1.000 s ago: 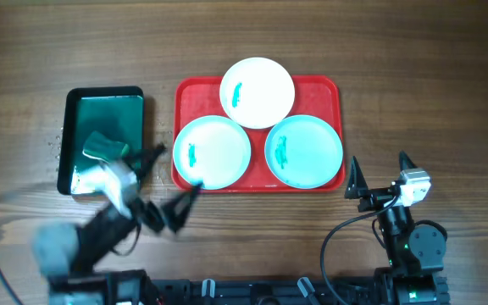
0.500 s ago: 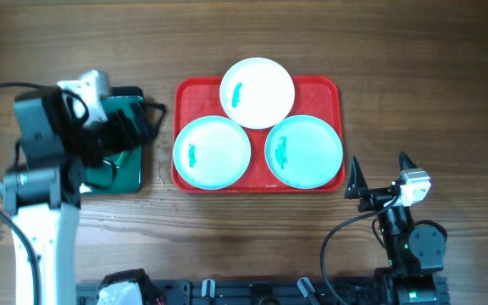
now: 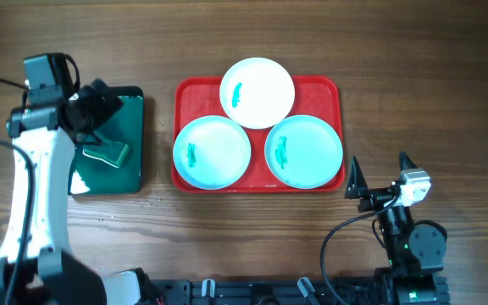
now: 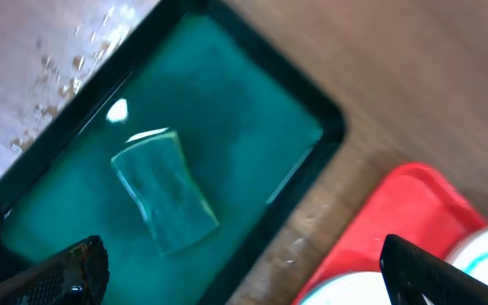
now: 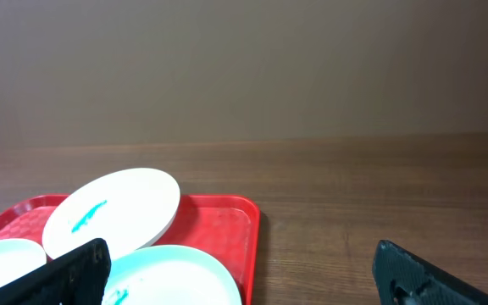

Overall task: Clean dirty plates on tray and stack at the side
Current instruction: 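Grasp the green-and-yellow sponge with the left gripper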

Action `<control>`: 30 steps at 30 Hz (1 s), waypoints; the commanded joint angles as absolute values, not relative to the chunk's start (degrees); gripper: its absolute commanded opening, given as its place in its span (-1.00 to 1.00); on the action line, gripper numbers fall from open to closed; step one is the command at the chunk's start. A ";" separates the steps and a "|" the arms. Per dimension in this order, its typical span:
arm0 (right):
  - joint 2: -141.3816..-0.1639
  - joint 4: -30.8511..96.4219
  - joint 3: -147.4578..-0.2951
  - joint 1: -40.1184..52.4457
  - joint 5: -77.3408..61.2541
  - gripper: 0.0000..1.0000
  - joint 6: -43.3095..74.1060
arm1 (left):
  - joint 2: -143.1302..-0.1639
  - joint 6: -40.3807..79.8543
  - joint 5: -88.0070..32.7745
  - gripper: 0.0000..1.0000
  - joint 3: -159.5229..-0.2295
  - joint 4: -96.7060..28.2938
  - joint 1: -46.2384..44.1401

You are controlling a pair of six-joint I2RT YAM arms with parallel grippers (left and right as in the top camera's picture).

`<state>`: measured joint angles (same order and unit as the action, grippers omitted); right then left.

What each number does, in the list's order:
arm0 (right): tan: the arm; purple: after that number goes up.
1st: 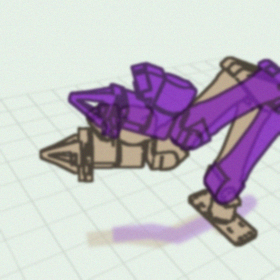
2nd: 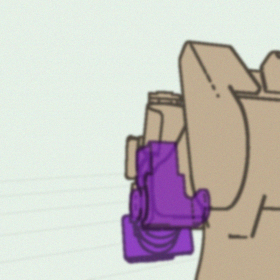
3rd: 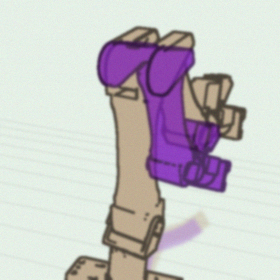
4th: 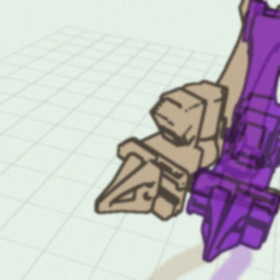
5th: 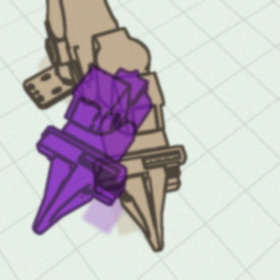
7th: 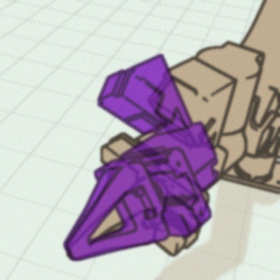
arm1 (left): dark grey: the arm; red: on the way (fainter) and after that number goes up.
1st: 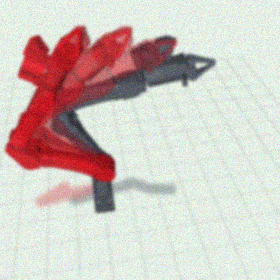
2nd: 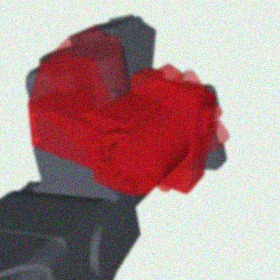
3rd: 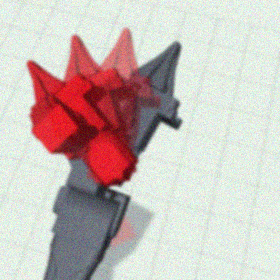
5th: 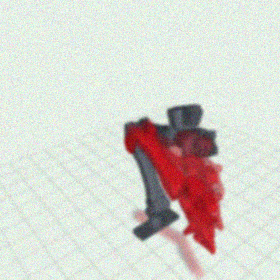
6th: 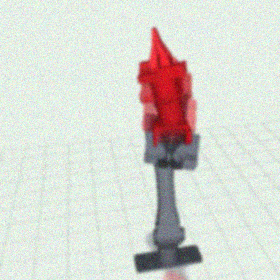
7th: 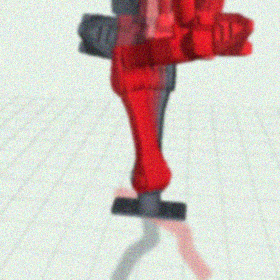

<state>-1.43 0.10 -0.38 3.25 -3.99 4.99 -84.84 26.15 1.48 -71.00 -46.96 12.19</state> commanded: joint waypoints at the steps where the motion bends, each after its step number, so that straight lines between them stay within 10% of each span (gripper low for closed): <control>1: -1.41 -0.08 -0.30 3.36 -3.33 0.99 4.51 | -90.41 29.98 6.90 1.00 -71.90 -47.75 13.15; 21: -1.41 -0.08 -0.30 3.36 -3.33 1.00 4.51 | -107.74 36.49 0.58 1.00 -70.48 -46.63 18.44; 25: -1.41 -0.08 -0.30 3.36 -3.33 1.00 4.49 | -107.90 36.53 -1.13 0.50 -68.18 -43.97 18.98; 30: -1.41 -0.08 -0.30 3.36 -3.33 0.99 4.51 | -108.33 36.49 -5.91 0.51 -64.60 -40.05 18.87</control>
